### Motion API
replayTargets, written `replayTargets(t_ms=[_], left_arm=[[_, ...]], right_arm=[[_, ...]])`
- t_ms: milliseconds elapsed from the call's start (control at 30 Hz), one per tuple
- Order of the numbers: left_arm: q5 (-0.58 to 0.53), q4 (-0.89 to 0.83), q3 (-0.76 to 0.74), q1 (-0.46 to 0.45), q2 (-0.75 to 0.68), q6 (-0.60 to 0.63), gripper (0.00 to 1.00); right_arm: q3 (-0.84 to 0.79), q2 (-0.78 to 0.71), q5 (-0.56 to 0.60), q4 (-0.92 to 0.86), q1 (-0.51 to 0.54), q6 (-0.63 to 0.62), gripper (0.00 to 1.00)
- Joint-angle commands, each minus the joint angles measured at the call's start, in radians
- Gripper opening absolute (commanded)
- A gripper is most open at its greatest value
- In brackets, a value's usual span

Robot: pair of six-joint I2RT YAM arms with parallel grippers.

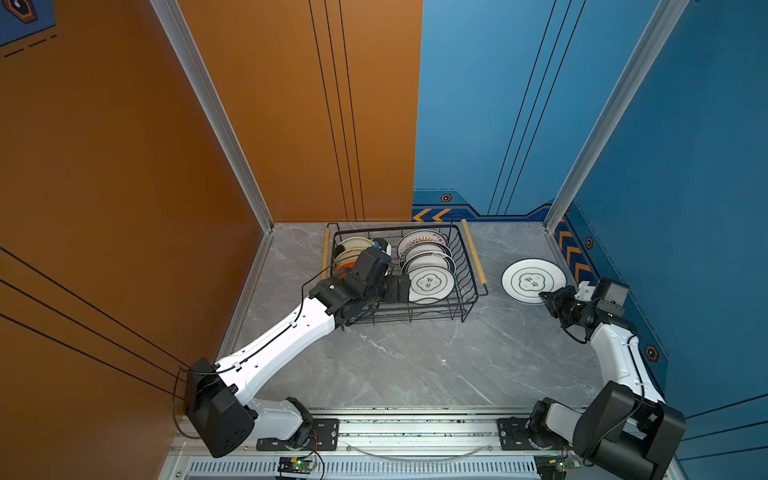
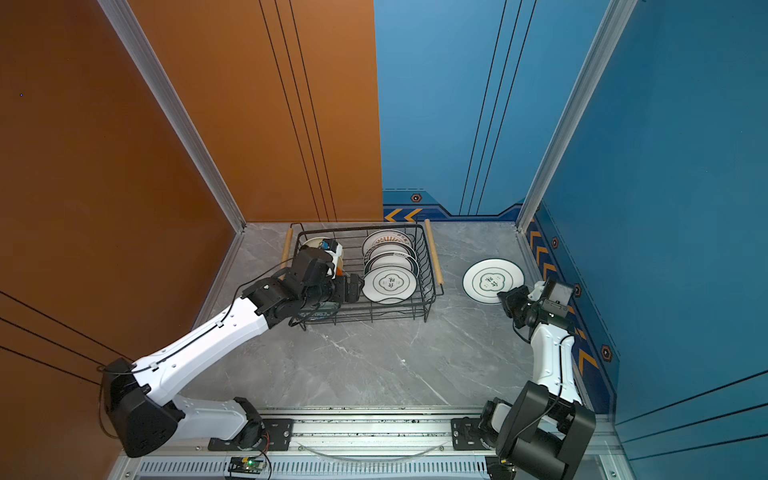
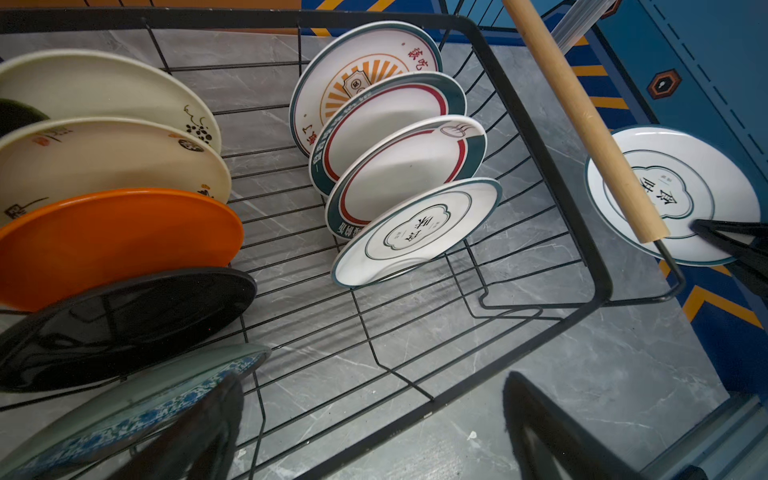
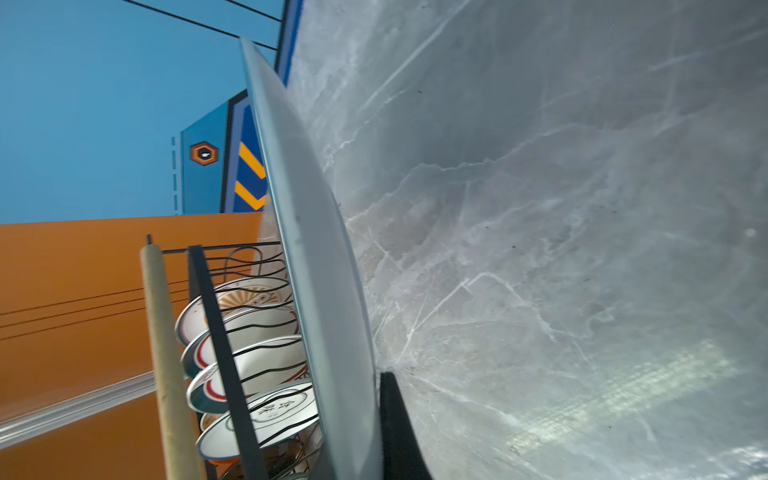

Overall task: Unload the plates from the dish rack
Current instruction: 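Open the left gripper while the right carries the plate away, then lower the plate onto the table with the right gripper while the left returns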

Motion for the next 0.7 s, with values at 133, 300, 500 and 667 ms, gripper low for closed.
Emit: replayTargets(t_ms=[133,300,500,667], left_arm=[[0.040,0.029,0.014,0.008,0.001,0.146,0.98],[0.003,0.056,0.000,0.000,0.030,0.200,0.98],[0.087,0.134,-0.040,0.018,0.048,0.191,0.98],[0.149,0.238,-0.111,0.038,-0.002,0.184,0.98]], right_arm=[[-0.079,0.064,0.034,0.069,-0.012,-0.036,0.00],[-0.137,0.105,0.015,0.127,-0.014,-0.020,0.00],[-0.181,0.127,0.003,0.167,-0.017,-0.015,0.00],[-0.200,0.133,-0.005,0.169,-0.024,-0.028,0.00]])
